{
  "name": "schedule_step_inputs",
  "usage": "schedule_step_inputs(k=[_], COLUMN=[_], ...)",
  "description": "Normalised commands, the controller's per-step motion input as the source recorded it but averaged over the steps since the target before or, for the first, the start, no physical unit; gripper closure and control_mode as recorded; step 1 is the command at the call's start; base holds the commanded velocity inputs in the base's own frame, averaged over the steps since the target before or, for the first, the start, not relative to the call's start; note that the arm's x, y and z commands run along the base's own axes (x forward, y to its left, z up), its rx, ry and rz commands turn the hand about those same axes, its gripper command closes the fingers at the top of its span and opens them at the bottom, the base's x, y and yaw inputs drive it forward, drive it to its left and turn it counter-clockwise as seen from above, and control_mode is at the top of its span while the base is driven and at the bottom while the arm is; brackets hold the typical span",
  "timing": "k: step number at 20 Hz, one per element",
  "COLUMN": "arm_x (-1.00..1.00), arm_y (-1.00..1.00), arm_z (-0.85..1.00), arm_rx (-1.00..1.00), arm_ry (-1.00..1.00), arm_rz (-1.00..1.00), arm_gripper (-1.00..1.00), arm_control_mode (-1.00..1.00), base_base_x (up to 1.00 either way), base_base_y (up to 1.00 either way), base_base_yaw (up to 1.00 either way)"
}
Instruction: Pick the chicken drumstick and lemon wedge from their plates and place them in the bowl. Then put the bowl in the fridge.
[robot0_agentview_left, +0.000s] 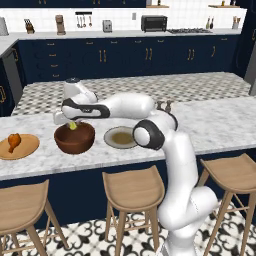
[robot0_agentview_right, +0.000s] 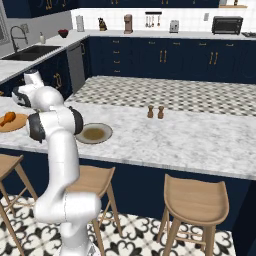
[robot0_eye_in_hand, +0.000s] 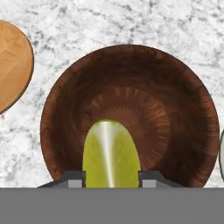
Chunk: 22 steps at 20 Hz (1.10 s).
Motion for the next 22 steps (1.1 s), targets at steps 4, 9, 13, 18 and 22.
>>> schedule_step_inputs(k=[4,9,13,18,22], arm_x=[-0.24,-0.20,-0.97,-1.00,-1.00], arm_y=[-0.26,-0.30,-0.96,-1.00,-1.00], arm_z=[-0.59,-0.15,0.66,0.49,0.07], arm_rx=[-0.02,0.00,0.08,0.02,0.00], arm_ry=[0.01,-0.02,-0.02,-0.03,-0.07], arm_rz=[0.00,-0.04,-0.06,-0.12,-0.05], arm_gripper=[-1.00,-1.00,-1.00,-1.00,-1.00], arm_control_mode=[-1.00,-1.00,-1.00,-1.00,-1.00], base_base_x=[0.00,0.00,0.00,0.00,0.00], base_base_y=[0.00,0.00,0.00,0.00,0.00], base_base_yaw=[0.00,0.00,0.00,0.00,0.00])
